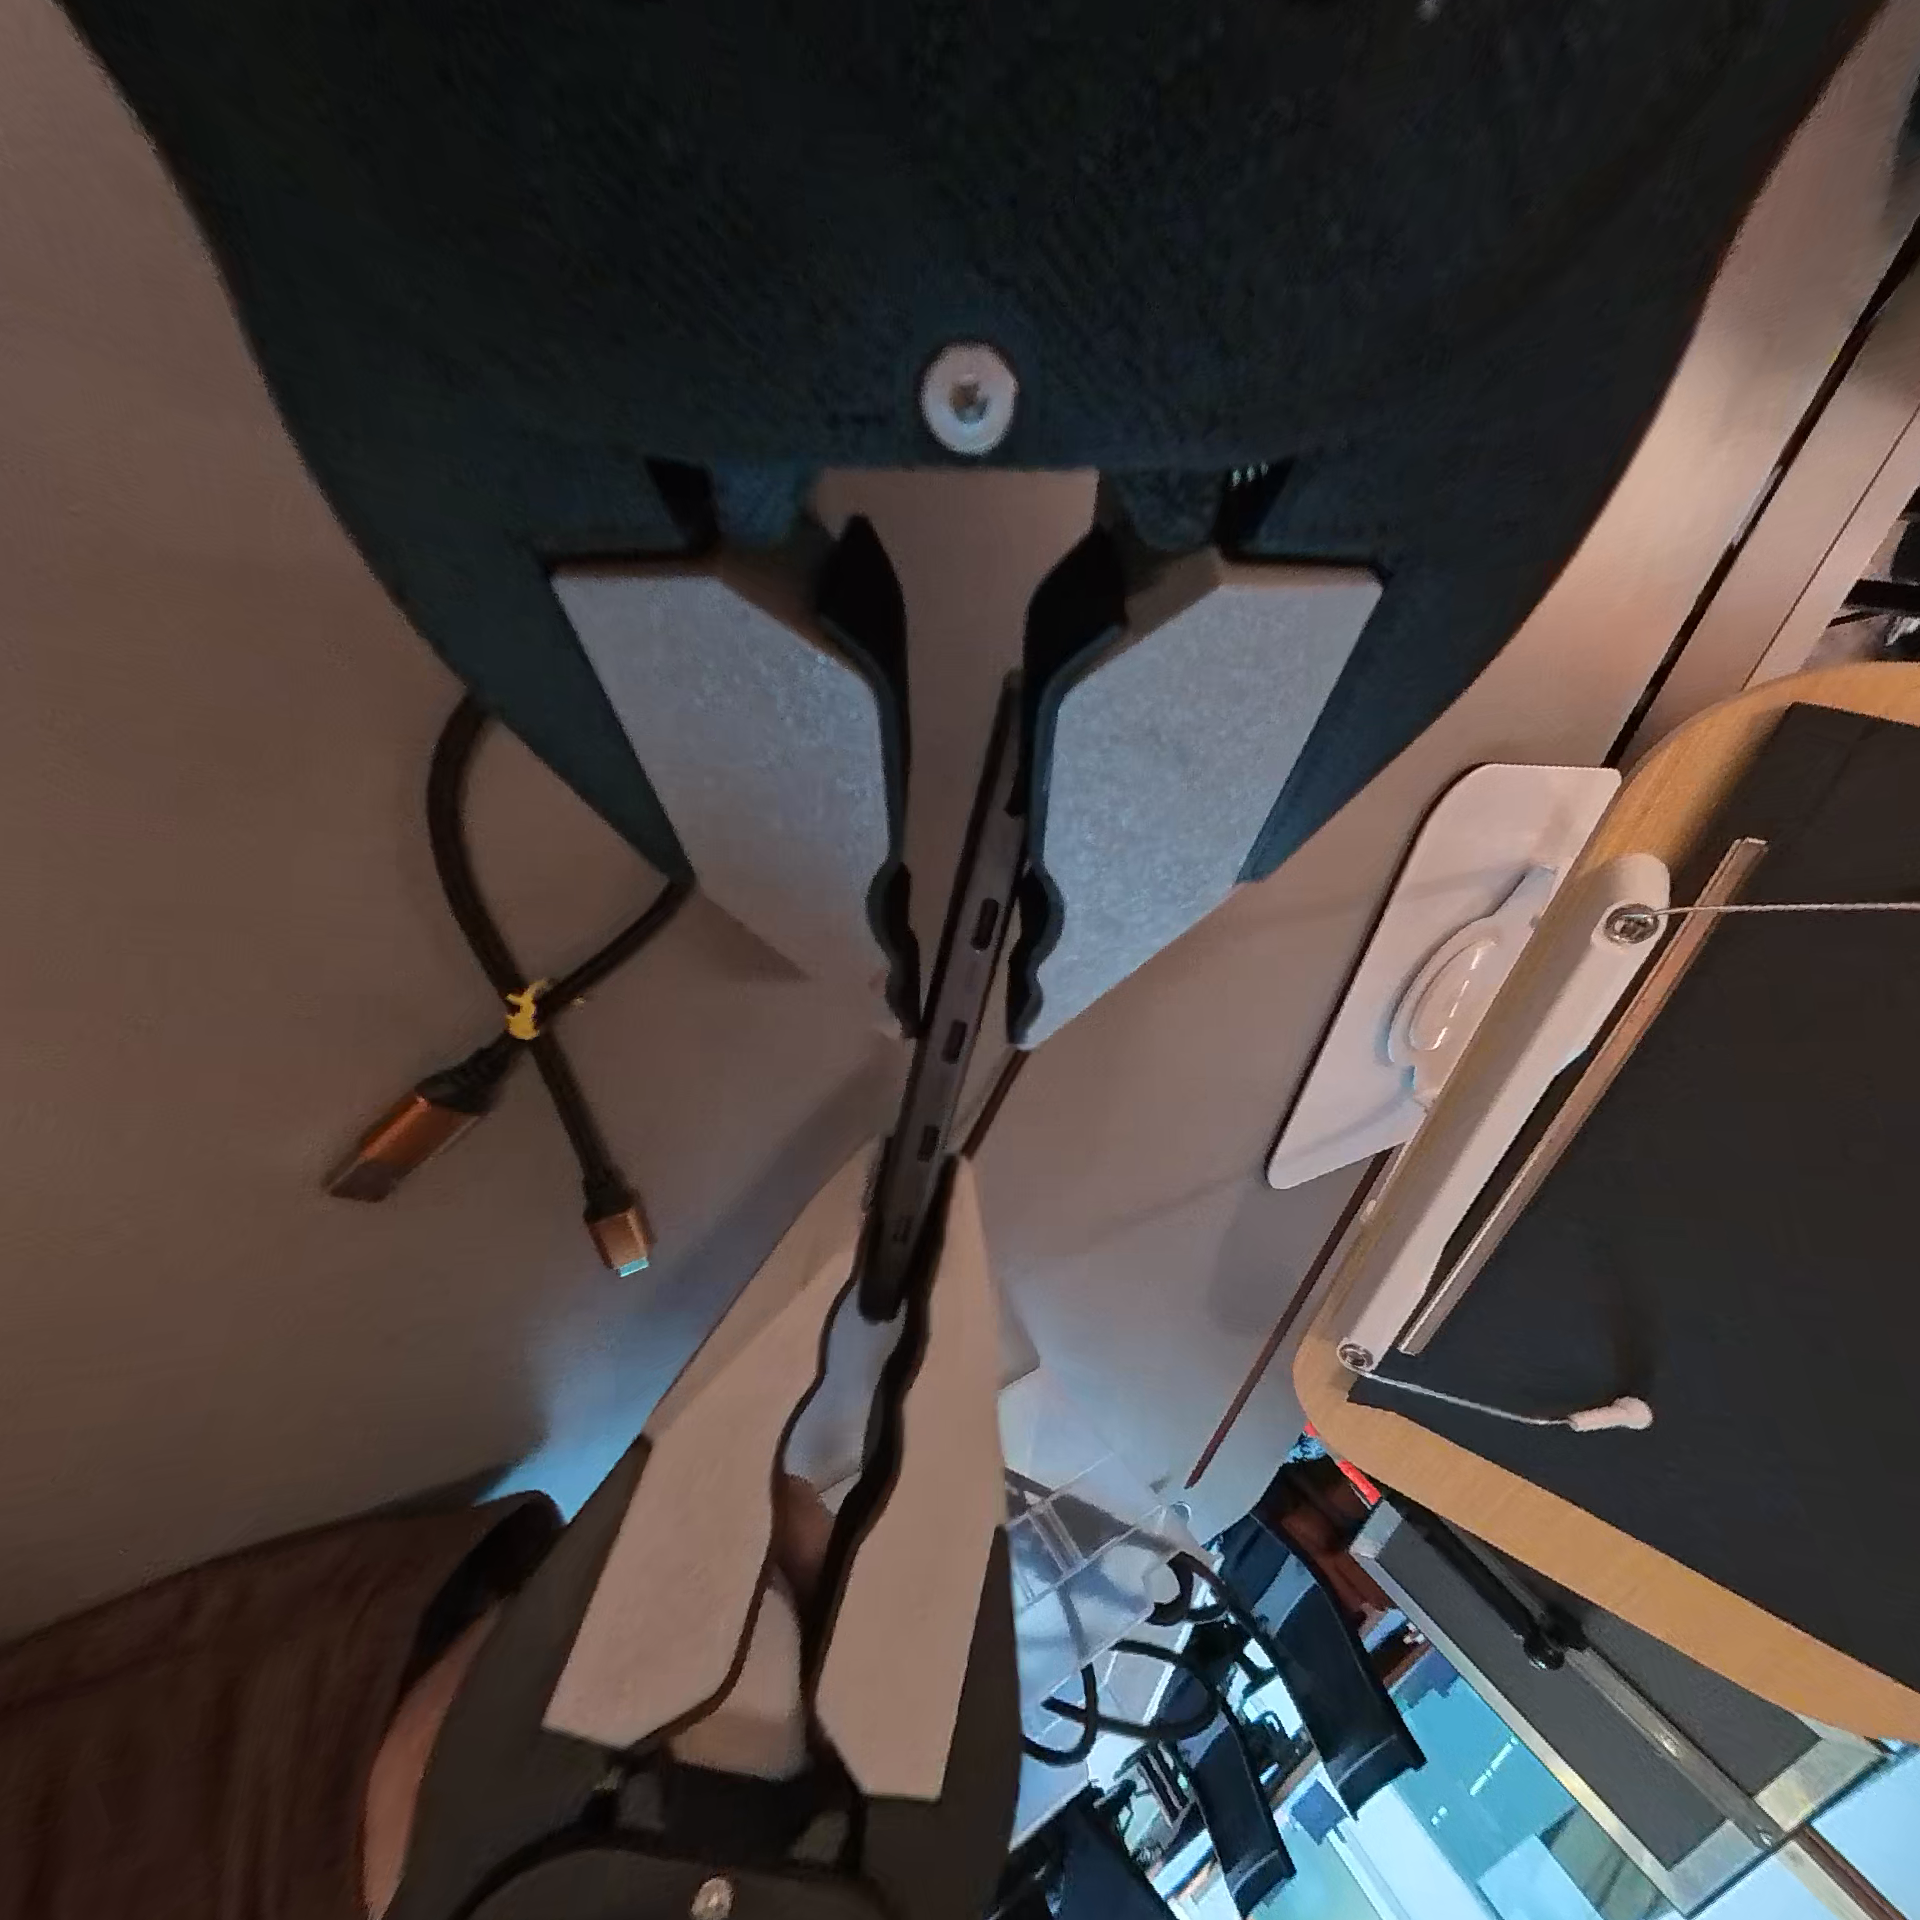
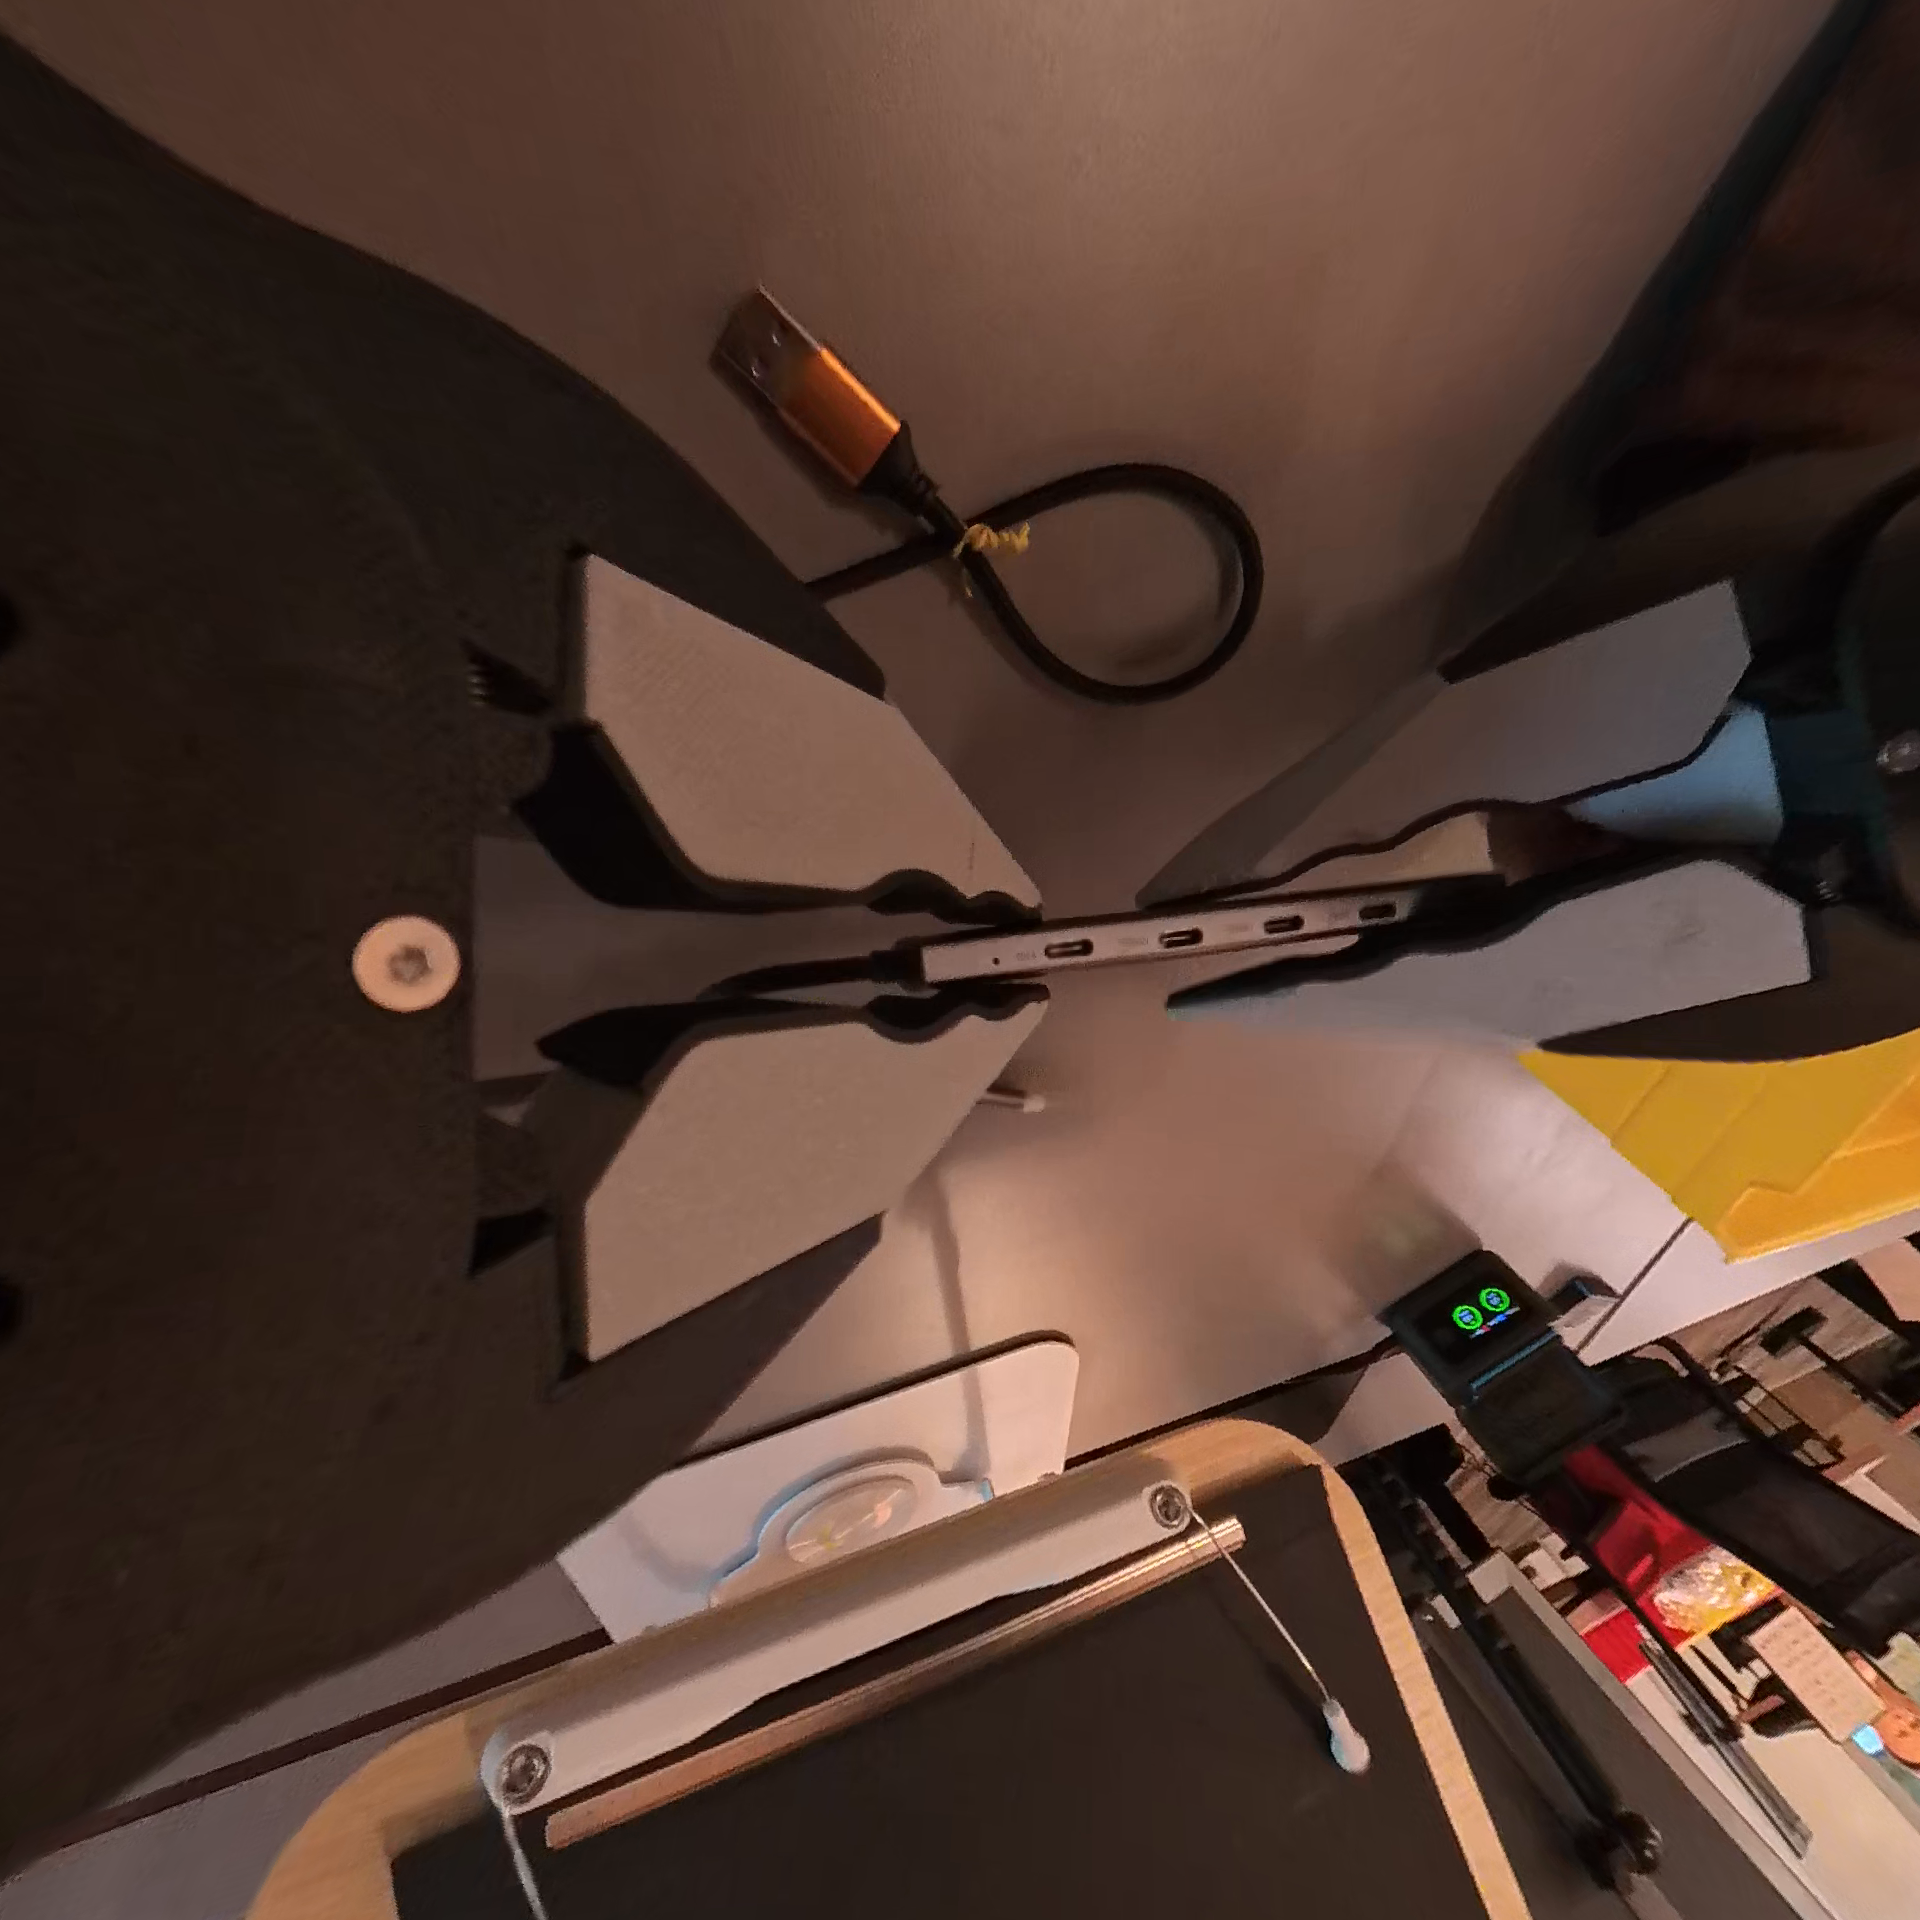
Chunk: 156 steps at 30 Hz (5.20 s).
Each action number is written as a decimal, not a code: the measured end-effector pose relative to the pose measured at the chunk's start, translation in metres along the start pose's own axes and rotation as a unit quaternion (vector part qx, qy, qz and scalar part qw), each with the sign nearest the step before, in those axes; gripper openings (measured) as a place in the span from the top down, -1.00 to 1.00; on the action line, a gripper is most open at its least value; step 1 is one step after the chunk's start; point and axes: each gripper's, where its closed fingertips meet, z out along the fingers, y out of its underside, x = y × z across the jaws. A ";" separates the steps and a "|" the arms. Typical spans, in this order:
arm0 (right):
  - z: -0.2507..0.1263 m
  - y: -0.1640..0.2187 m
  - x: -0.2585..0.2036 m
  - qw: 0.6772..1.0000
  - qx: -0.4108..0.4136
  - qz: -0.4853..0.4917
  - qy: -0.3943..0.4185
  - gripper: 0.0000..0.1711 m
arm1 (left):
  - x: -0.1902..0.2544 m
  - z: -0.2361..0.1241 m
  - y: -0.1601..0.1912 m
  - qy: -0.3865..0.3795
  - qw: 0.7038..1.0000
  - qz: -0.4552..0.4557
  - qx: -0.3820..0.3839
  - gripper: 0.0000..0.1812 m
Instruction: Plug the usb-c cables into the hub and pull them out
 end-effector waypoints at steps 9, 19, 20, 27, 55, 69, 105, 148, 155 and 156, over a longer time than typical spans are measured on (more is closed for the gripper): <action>-0.004 -0.007 0.000 1.000 0.022 0.005 -0.007 0.89 | 0.003 -0.007 0.000 0.042 0.999 -0.032 0.016 0.89; -0.001 -0.004 0.006 0.999 0.015 0.037 0.004 0.85 | 0.005 -0.011 -0.017 0.040 0.997 -0.044 0.055 0.92; -0.001 -0.004 0.006 0.999 0.018 0.038 0.004 0.86 | 0.005 -0.011 -0.019 0.042 0.996 -0.050 0.061 0.91; -0.001 -0.003 0.008 0.998 0.027 0.048 0.003 0.86 | 0.003 -0.008 -0.021 0.038 0.995 -0.063 0.067 0.90; 0.006 -0.009 -0.002 0.999 0.018 0.028 -0.004 0.86 | 0.011 0.000 -0.014 0.022 0.999 -0.010 0.039 0.89; 0.002 -0.014 -0.003 0.998 0.044 0.034 -0.013 0.86 | 0.010 -0.004 -0.018 0.021 0.999 0.002 0.036 0.92; 0.005 0.001 0.010 0.999 0.017 0.040 0.023 0.86 | 0.001 0.002 0.008 -0.003 1.000 0.006 -0.026 0.93; -0.067 0.082 -0.060 0.814 -0.228 0.533 0.003 0.74 | -0.066 -0.017 0.051 -0.180 0.971 0.008 -0.158 0.93; -0.007 0.077 -0.009 0.876 -0.251 0.411 -0.019 0.89 | -0.071 -0.022 0.050 -0.188 0.969 0.008 -0.161 0.93; -0.002 0.070 -0.006 0.885 -0.249 0.392 -0.017 0.88 | -0.072 -0.023 0.051 -0.190 0.968 0.007 -0.162 0.93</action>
